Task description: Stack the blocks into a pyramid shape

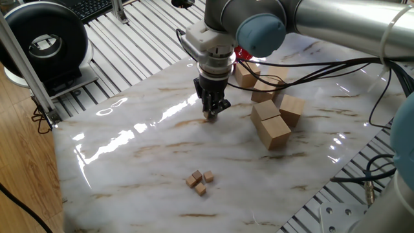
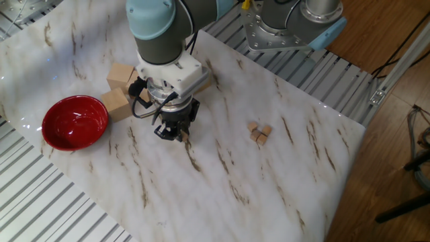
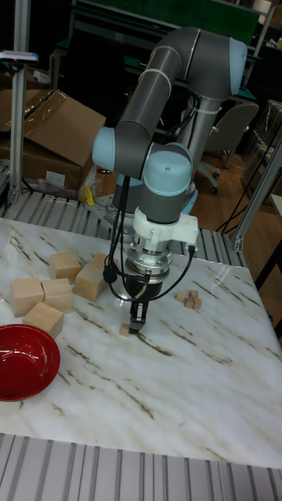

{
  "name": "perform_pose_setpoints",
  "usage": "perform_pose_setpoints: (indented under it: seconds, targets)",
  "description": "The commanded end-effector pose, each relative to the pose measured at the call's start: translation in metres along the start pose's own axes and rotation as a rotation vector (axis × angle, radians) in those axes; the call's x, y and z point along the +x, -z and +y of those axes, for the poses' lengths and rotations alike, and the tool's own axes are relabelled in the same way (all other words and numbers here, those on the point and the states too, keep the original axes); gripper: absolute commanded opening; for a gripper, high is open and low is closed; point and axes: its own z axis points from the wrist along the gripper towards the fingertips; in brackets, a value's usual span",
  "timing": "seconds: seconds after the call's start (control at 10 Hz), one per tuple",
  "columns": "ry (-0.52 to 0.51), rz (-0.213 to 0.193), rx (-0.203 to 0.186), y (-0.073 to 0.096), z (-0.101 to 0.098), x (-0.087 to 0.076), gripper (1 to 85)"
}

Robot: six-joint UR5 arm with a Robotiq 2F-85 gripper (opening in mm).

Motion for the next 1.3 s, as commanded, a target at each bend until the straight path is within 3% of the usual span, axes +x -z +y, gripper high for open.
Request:
perform_pose_setpoints:
  seconds: [0.0,0.2,0.3,1.2]
  targets:
    - [-0.037,-0.011,0.008,0.002,-0.002,-0.002,1.0]
    - [-0.062,-0.041,0.041,0.004,-0.010,-0.011,1.0]
    - [-0.088,-0.090,0.026,0.006,-0.006,-0.023,1.0]
    - [-0.082,-0.070,0.030,0.009,-0.004,-0.016,1.0]
